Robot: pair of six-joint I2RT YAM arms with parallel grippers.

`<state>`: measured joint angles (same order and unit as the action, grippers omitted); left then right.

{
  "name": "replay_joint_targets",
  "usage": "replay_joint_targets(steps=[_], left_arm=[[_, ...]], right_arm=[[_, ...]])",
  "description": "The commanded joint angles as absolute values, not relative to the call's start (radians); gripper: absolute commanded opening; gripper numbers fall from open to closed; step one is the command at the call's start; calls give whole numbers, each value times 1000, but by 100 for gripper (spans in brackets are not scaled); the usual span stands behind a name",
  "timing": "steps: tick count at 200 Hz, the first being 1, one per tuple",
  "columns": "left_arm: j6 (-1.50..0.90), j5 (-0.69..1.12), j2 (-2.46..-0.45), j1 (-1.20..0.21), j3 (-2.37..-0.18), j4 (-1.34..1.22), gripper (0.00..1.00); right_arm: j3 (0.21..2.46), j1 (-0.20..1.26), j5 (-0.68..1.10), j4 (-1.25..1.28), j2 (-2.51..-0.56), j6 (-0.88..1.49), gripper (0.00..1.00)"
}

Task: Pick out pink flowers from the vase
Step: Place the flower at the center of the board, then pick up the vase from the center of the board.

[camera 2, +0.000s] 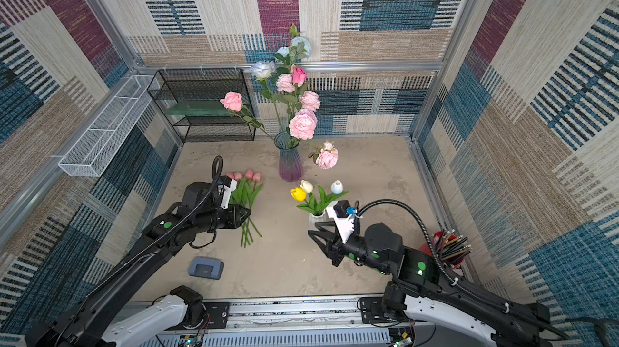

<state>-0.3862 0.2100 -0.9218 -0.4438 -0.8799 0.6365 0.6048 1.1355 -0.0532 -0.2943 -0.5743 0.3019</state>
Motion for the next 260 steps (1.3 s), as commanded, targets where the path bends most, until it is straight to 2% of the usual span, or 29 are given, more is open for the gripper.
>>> replay_joint_targets(steps=[1,52,94,120,164,210,260], left_arm=[[-285,181,-840,-456,-855,723,32],[-253,179,-700,-460,-777,698,34],[-252,190,-677,-478,-758,675,34],[-252,186,-664,-488,-749,663,34],[-251,190,-660,-488,-746,654,34],[-255,194,-677,-488,-745,649,34],[-250,196,-682,-488,-738,643,34]], right_arm=[[466,1205,-136,-87,-557,351,39],[139,1229,-256,330,-585,481,43],[-18,1177,-294,600,-641,457,31],[-19,1097,-165,656,-733,399,24],[57,1086,13,664,-930,208,17],[80,1098,-63,877,-1152,54,0],[81,1080,-147,1152,-1366,25,0]])
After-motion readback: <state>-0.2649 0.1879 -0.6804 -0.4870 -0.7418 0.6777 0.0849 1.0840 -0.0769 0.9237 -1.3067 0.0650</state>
